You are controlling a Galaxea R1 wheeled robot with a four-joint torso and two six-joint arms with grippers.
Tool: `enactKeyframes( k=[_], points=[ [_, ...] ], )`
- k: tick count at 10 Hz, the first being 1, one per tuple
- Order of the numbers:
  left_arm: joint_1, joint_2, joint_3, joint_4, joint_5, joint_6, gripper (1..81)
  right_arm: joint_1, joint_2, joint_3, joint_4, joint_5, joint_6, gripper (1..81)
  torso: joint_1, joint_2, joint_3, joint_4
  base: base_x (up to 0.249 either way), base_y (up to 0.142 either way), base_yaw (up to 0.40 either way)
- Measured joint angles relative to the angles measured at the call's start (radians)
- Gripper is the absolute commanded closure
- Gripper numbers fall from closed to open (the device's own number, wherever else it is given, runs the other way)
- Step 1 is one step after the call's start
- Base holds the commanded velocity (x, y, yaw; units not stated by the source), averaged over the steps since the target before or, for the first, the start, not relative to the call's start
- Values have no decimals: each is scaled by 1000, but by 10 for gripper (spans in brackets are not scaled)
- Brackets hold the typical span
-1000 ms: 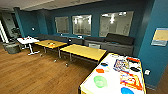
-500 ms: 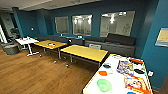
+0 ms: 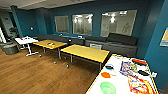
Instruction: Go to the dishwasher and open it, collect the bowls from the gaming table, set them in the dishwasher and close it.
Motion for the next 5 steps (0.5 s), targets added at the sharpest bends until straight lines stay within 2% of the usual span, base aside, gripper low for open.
enactKeyframes(
  k=[4, 5],
  points=[
    [12, 5, -1, 0, 4, 0, 10, -9, -5, 0, 0, -5, -1, 10, -1, 0, 0, 0, 0, 0, 0],
    [10, 5, -1, 0, 3, 0, 10, -6, -4, 0, 0, -3, -1, 10, -1, 0, 0, 0, 0, 0, -297]
  ],
)
